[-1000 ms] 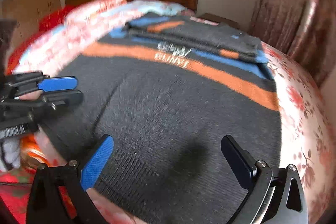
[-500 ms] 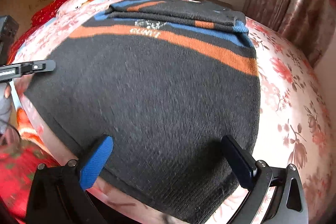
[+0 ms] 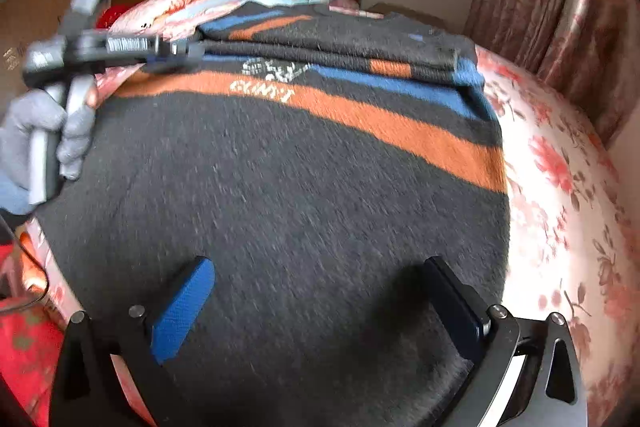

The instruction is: Fold small clothes

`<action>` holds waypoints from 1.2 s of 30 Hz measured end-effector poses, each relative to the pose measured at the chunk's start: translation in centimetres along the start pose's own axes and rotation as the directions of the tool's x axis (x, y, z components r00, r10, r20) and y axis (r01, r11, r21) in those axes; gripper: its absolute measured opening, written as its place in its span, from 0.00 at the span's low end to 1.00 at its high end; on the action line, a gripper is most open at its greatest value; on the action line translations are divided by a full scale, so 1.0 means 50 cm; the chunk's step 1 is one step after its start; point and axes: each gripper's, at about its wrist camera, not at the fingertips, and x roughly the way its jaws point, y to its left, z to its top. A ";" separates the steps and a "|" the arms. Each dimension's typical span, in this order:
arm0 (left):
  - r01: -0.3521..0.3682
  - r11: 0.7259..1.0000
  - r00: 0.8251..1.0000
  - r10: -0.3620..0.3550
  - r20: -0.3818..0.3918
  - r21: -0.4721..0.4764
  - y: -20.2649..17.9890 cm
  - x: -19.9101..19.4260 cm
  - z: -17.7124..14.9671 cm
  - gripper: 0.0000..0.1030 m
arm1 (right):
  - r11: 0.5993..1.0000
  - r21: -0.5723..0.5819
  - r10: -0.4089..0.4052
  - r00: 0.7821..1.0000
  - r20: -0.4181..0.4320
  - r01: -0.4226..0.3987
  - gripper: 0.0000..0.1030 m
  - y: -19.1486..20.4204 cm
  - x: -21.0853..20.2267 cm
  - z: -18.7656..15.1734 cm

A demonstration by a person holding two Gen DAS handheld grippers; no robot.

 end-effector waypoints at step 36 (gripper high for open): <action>-0.117 0.985 0.993 0.117 0.009 0.128 -0.132 0.182 0.247 0.34 | 0.963 0.265 -0.090 0.987 0.132 0.052 1.00 -0.109 0.216 0.348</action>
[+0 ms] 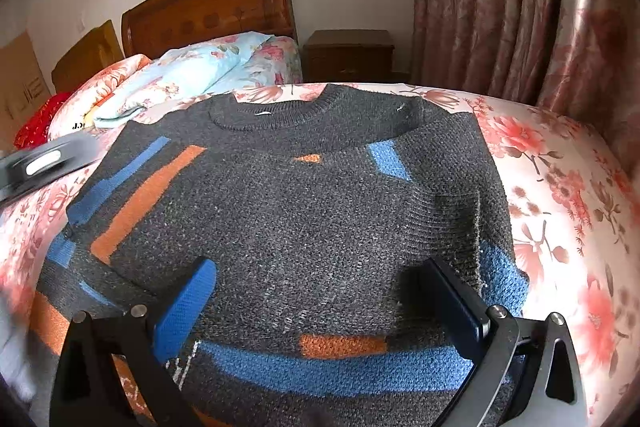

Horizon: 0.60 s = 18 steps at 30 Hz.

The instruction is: Fold small clothes

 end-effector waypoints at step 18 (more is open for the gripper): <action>-0.106 0.989 0.986 0.090 -0.141 -0.107 0.120 0.273 0.116 0.38 | 1.000 0.018 0.017 1.000 0.011 -0.017 1.00 -0.007 -0.010 -0.003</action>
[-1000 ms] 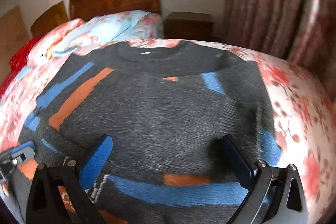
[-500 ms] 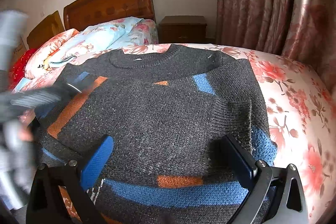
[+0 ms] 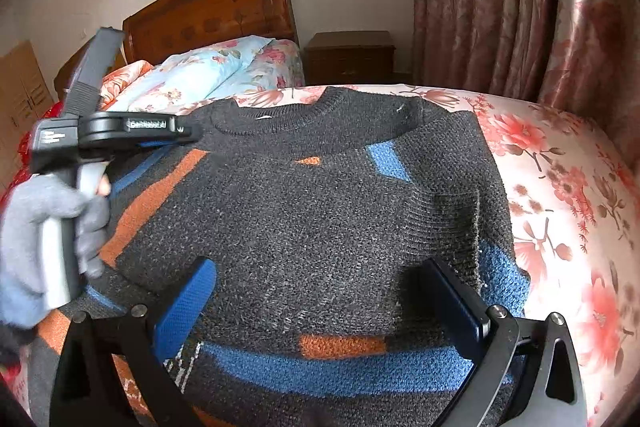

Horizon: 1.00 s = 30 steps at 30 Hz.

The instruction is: Fold small clothes

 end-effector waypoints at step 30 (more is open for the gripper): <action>0.065 0.998 0.994 -0.066 0.091 0.015 -0.108 -0.045 -0.090 0.38 | 0.998 0.057 0.039 0.999 0.022 -0.040 1.00 -0.026 0.001 -0.001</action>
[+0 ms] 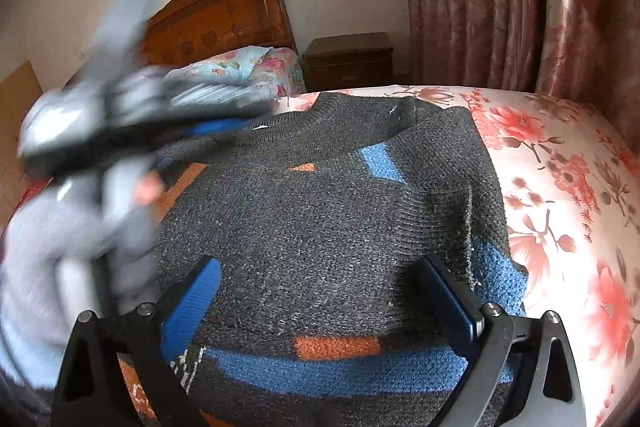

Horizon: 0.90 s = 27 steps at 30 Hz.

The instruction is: Fold small clothes

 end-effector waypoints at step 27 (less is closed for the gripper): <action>0.067 0.997 0.997 -0.068 0.039 0.035 0.095 -0.291 -0.245 0.31 | 0.989 -0.102 -0.102 0.993 0.061 0.108 1.00 0.050 -0.034 -0.018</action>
